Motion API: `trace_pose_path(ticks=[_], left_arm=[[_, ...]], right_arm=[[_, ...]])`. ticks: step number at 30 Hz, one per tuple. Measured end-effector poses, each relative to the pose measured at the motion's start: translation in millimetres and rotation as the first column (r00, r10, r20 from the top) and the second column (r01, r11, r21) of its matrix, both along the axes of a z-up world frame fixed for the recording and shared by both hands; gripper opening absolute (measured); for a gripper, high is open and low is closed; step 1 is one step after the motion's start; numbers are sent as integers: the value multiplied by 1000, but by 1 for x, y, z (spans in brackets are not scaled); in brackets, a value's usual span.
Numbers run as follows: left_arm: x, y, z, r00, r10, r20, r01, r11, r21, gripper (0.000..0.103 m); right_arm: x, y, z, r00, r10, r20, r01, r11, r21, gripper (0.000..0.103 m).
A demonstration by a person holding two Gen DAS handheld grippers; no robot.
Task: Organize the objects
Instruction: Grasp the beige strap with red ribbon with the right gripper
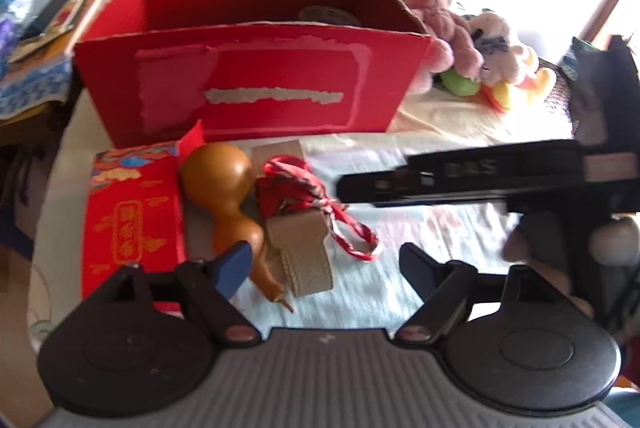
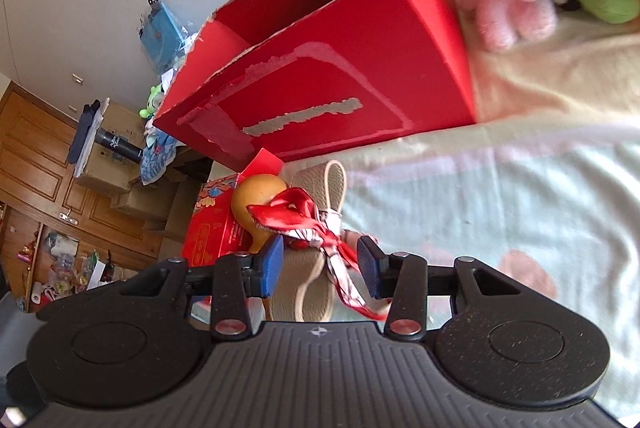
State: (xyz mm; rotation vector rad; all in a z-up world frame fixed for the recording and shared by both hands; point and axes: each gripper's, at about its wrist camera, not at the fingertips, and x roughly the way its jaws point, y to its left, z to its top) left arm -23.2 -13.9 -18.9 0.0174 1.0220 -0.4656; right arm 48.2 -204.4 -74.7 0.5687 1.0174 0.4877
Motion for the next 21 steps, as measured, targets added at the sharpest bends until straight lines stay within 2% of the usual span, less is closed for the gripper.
trace_pose_path(ticks=[3,9,18,20,21], left_arm=[[7,2,-3,999,-42,-14,42,999,-5,75],[23,14,-7,995,-101,-26,100,995,-19,75],[34,19,-17,987,-155,-49,155,988,-12,75],[35,17,-18,986,-159,-53,158,987,-12,75],[35,17,-19,986,-161,-52,160,987,-13,75]], right_arm=[[9,12,-5,1000,21,-6,-21,1000,-17,45],[14,22,-17,999,35,-5,-35,999,-28,44],[10,19,-32,1000,-22,-19,23,998,53,45],[11,16,-32,999,-26,-32,27,998,52,35],[12,13,-33,999,-25,-39,27,998,64,34]])
